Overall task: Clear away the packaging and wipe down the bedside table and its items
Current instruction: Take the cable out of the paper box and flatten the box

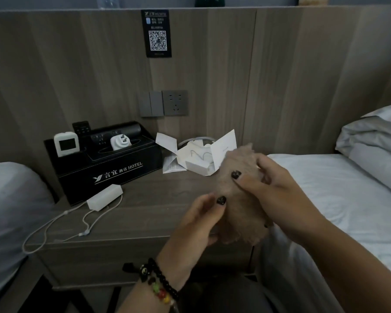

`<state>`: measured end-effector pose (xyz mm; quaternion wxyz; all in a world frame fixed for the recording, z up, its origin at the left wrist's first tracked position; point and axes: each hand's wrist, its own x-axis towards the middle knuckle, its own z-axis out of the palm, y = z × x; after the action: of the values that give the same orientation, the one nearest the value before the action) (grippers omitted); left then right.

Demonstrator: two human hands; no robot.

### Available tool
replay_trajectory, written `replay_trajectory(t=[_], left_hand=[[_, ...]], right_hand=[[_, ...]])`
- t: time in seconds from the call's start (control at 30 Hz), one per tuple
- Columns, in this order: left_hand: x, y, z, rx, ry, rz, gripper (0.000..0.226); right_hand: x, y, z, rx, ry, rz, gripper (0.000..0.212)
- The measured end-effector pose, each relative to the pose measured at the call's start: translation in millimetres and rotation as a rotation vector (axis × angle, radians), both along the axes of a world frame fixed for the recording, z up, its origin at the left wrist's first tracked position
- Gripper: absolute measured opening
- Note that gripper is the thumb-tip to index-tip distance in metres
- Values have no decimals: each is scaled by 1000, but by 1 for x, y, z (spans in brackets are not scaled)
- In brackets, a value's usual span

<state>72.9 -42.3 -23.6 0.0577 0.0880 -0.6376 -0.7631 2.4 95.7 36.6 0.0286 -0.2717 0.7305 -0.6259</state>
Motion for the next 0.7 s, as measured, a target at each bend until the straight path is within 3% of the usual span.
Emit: replay_trajectory(t=[0.17,0.3,0.37,0.5,0.6,0.7], left_hand=[[-3,-6,-2,329,53,26,49],[-1,-15,-5,309,73,94,45],[-2,-17,-7,323,77,120,45],[-6,-19,-8,309,87,165,47],[-10,-15,-6,187,107,138,38],[-16,-11,-2,113,121,112,33]], right_hand=[[-6,-14,-2,-2,-45,138,16],[-18,-18,-27,121,69,-126,13],[-19,-19,-40,91,-114,-125,20],[-13,-19,-55,-109,-568,115,29],[-15,-18,-63,-250,-717,217,25],[-21,-14,-66,-297,-720,263,27]])
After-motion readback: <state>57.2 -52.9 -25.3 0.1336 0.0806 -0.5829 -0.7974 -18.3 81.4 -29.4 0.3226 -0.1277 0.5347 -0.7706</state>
